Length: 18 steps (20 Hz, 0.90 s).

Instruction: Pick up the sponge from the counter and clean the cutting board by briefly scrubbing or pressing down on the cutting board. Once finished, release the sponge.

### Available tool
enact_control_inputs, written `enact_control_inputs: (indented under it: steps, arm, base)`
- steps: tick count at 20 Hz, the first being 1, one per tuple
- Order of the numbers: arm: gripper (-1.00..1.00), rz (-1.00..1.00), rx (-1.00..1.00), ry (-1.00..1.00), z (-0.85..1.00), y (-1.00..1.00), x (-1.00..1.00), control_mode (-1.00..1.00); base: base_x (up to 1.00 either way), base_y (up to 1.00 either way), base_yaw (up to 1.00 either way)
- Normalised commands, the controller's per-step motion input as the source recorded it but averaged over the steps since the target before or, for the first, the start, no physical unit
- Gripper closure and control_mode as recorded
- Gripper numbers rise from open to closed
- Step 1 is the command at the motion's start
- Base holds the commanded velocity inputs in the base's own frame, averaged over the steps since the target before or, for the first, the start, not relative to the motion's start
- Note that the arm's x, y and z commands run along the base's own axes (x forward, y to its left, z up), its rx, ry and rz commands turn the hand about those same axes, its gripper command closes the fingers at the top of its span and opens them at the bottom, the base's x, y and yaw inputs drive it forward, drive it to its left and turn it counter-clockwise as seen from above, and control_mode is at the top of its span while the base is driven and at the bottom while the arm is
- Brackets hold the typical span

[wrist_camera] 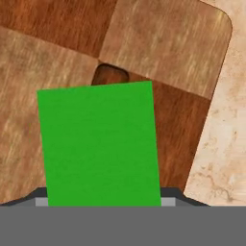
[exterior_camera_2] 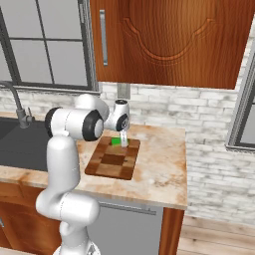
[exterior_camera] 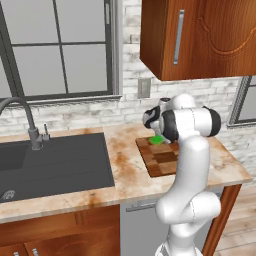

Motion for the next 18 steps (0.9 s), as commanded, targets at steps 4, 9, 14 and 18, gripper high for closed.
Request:
enact_control_inputs:
  steps: [4, 9, 14, 18]
  arm:
    - [1.00, 0.00, 0.00, 0.00, -0.15, 0.70, 0.00, -1.00]
    - [1.00, 0.00, 0.00, 0.00, -0.14, 0.70, 0.00, -1.00]
    - [1.00, 0.00, 0.00, 0.00, -0.18, 0.61, 0.00, -1.00]
    - [1.00, 0.00, 0.00, -0.01, -0.34, 0.39, -0.11, -1.00]
  base:
    - [0.00, 0.00, 0.00]
    - [0.00, 0.00, 0.00]
    - [0.00, 0.00, 0.00]
    - [0.00, 0.00, 0.00]
